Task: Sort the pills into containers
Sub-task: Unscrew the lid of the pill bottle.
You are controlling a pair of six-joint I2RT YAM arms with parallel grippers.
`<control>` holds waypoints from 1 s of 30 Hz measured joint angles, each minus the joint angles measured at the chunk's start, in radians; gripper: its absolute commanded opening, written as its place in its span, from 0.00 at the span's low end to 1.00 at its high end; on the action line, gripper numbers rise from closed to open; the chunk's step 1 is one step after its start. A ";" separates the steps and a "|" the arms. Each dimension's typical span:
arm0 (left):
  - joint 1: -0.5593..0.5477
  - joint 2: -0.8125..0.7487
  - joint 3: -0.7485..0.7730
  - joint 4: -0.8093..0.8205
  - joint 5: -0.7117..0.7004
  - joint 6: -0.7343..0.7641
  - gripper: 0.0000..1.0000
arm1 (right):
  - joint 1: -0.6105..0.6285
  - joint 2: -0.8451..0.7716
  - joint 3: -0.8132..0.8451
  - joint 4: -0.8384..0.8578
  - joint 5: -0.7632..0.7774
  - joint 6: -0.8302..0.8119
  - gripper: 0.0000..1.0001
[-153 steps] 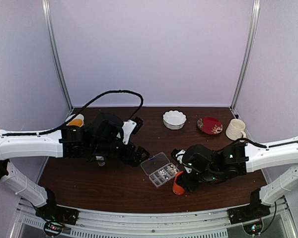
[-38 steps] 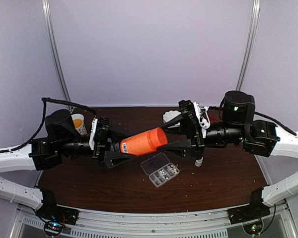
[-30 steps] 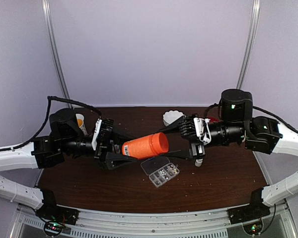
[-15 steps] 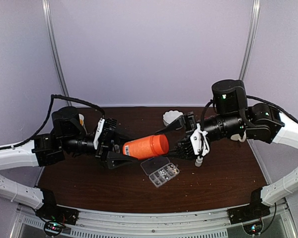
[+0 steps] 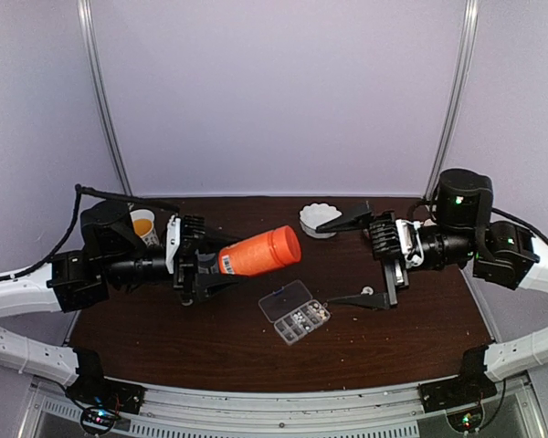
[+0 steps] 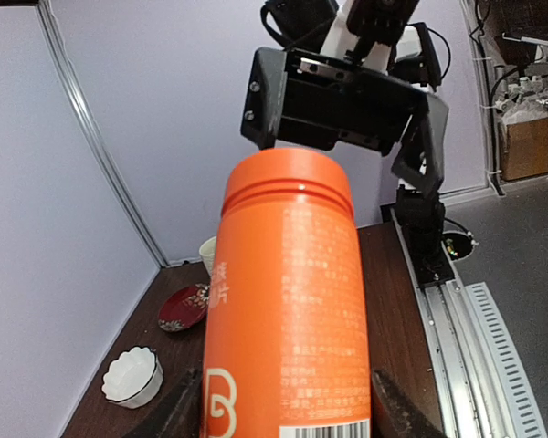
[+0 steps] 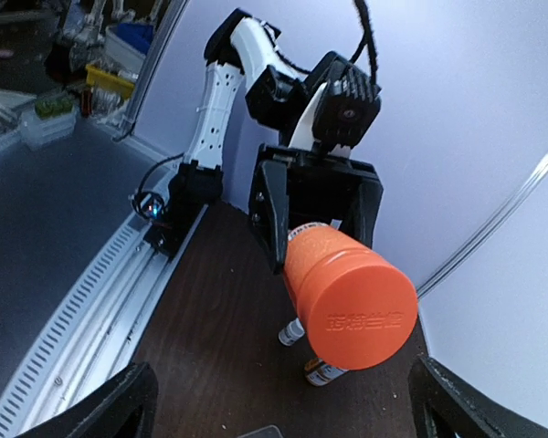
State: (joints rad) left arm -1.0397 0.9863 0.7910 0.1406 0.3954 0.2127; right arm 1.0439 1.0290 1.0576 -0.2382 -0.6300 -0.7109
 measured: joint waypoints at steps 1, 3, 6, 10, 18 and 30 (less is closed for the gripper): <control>0.000 -0.002 -0.003 0.000 -0.016 0.005 0.00 | 0.001 -0.022 -0.019 0.026 -0.003 0.058 1.00; 0.000 -0.003 -0.008 0.000 -0.052 0.019 0.00 | 0.002 -0.063 -0.050 0.086 0.019 0.218 1.00; 0.000 0.002 -0.013 0.001 -0.100 0.037 0.00 | 0.012 -0.080 -0.023 0.093 0.137 0.477 1.00; 0.000 0.011 -0.013 0.015 -0.145 0.056 0.00 | 0.009 -0.016 0.141 -0.018 0.271 0.721 1.00; 0.000 0.047 -0.010 0.019 -0.195 0.090 0.00 | -0.045 0.132 0.263 -0.140 0.200 1.028 1.00; 0.000 0.052 0.018 0.009 -0.205 0.115 0.00 | -0.046 0.215 0.264 -0.179 0.145 1.180 0.85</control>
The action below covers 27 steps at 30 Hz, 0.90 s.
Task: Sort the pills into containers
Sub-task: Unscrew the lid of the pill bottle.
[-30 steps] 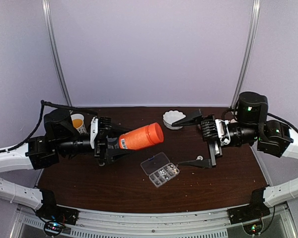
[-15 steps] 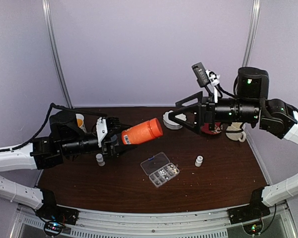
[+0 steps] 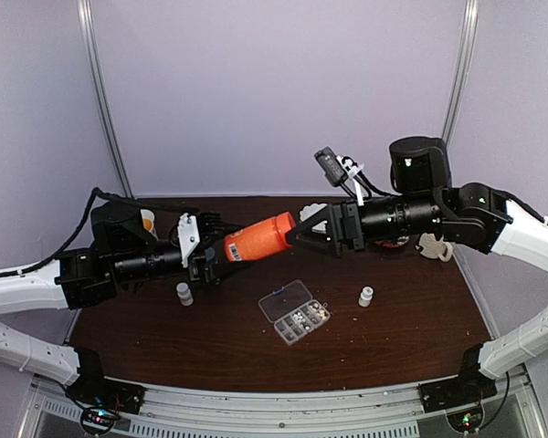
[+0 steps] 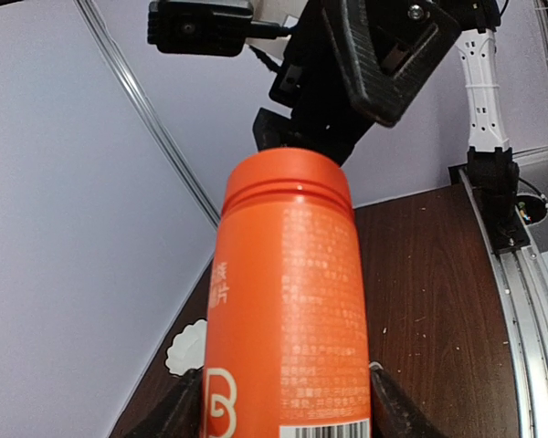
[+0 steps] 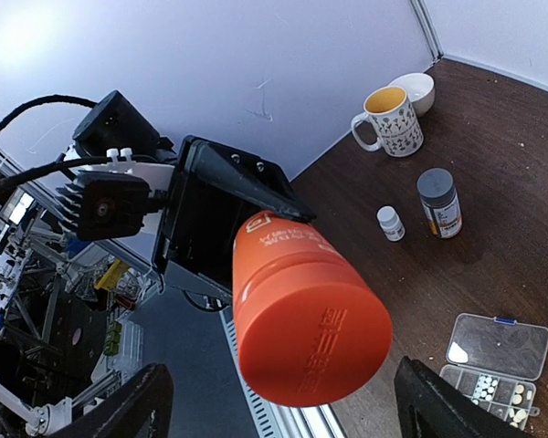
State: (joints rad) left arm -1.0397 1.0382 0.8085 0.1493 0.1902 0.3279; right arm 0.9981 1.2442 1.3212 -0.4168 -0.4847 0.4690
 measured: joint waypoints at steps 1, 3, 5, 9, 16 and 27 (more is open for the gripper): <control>0.000 0.000 0.000 0.000 0.000 0.000 0.00 | 0.000 0.009 0.000 0.003 -0.008 0.008 0.82; 0.000 0.000 0.000 0.000 0.003 0.000 0.00 | -0.001 0.024 0.000 0.009 -0.021 0.013 0.77; 0.000 0.000 0.000 0.000 0.006 0.000 0.00 | -0.002 0.042 0.001 0.020 -0.040 0.025 0.77; 0.000 0.000 0.000 0.000 0.015 0.000 0.00 | -0.002 0.068 0.002 0.032 -0.062 0.035 0.70; 0.000 0.000 0.000 0.000 0.029 0.000 0.00 | -0.011 0.068 0.002 0.042 -0.070 0.031 0.81; 0.000 0.000 0.000 -0.001 0.043 0.000 0.00 | -0.021 0.055 0.002 0.045 -0.069 0.024 0.66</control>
State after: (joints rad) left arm -1.0397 1.0378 0.8085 0.1486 0.2333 0.3279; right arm 0.9768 1.2995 1.3235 -0.3717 -0.5537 0.4931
